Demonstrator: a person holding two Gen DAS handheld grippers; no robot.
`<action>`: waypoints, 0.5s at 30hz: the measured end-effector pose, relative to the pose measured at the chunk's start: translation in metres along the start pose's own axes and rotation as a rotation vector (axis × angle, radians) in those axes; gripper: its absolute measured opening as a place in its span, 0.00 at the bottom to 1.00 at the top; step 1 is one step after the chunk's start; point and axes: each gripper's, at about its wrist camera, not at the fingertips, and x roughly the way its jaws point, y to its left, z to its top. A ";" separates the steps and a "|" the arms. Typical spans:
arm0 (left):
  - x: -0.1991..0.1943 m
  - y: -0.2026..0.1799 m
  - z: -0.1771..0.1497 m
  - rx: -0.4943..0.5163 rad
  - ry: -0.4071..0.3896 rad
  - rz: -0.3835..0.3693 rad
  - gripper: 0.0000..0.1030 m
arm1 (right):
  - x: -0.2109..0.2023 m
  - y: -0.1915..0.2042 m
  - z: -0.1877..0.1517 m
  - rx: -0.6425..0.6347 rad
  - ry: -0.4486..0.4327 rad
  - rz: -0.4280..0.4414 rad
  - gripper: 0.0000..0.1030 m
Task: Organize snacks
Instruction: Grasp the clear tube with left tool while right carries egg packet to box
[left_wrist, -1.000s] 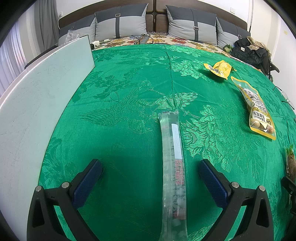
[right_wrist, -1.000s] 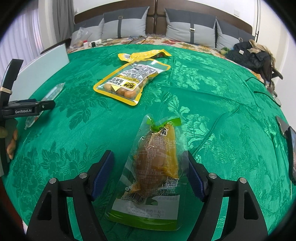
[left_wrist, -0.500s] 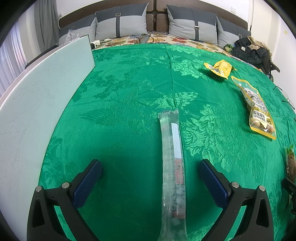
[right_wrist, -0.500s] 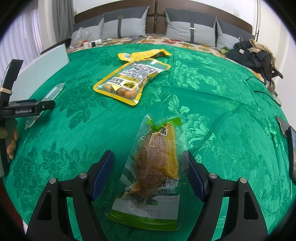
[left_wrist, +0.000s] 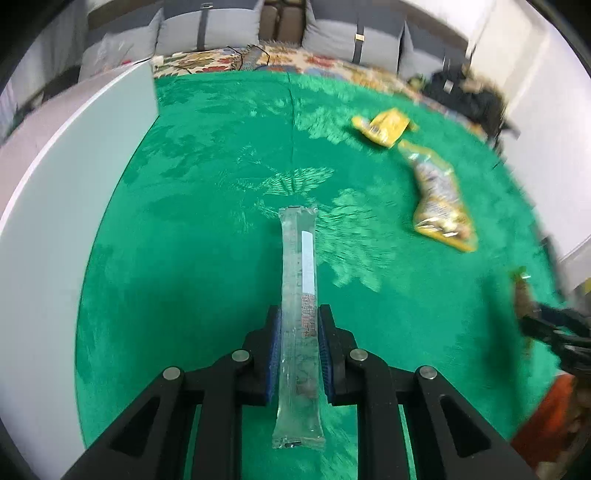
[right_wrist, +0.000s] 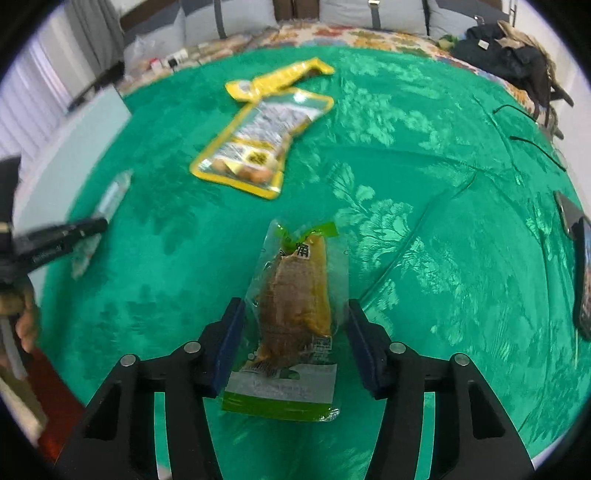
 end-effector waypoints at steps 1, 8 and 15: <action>-0.011 0.005 -0.006 -0.029 -0.011 -0.028 0.18 | -0.006 0.002 -0.001 0.008 -0.016 0.006 0.55; -0.102 0.033 -0.038 -0.181 -0.107 -0.178 0.18 | -0.022 0.053 0.013 0.033 -0.050 0.150 0.56; -0.200 0.116 -0.041 -0.298 -0.269 -0.087 0.18 | -0.051 0.211 0.063 -0.167 -0.122 0.414 0.56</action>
